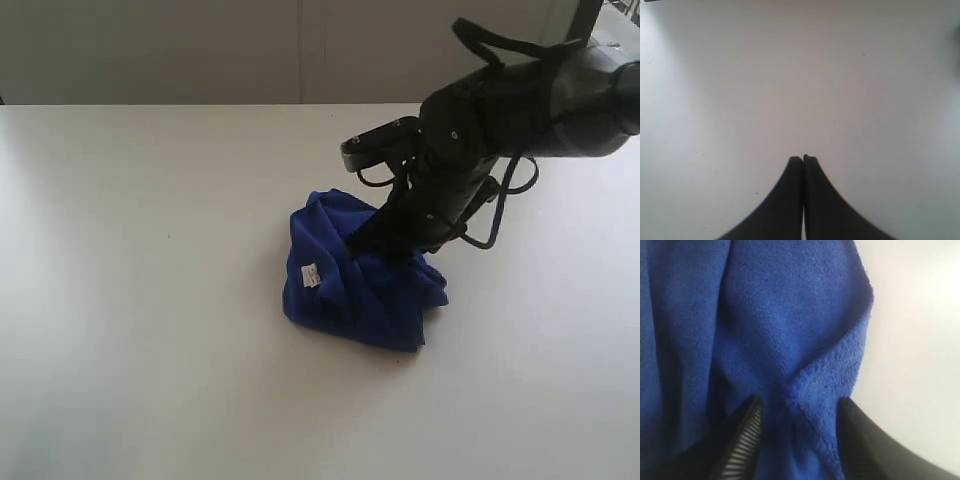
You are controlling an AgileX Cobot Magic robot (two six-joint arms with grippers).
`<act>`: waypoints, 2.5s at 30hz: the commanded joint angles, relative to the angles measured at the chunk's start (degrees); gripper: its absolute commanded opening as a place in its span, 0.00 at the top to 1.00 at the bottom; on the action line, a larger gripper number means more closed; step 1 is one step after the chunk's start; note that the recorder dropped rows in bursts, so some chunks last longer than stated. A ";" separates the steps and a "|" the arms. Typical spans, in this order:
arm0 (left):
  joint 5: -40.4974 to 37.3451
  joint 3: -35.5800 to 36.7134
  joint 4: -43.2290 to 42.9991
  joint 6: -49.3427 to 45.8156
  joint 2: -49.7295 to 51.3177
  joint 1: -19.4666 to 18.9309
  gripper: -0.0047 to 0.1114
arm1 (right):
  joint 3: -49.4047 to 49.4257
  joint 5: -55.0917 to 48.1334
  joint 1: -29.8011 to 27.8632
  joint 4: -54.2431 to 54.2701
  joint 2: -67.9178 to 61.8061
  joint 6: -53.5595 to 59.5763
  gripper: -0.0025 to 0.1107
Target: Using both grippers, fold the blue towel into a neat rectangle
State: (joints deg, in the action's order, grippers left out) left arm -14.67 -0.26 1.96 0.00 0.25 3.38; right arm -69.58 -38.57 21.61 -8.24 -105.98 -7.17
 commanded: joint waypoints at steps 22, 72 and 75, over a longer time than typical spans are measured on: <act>0.08 0.26 0.14 0.00 -0.25 0.04 0.96 | 0.28 1.83 -0.62 -8.35 -1.71 -6.71 0.92; 5.18 0.26 1.61 0.00 -0.25 0.04 0.96 | 5.69 -6.14 -0.62 -18.13 9.68 -14.08 0.98; 11.75 0.26 4.01 3.40 -0.25 0.04 0.96 | 5.69 -6.05 -0.62 -18.15 9.68 -14.08 0.98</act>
State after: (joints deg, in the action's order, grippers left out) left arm -8.52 -0.26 3.87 1.11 0.25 3.38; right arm -64.14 -44.93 21.61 -26.41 -96.82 -20.78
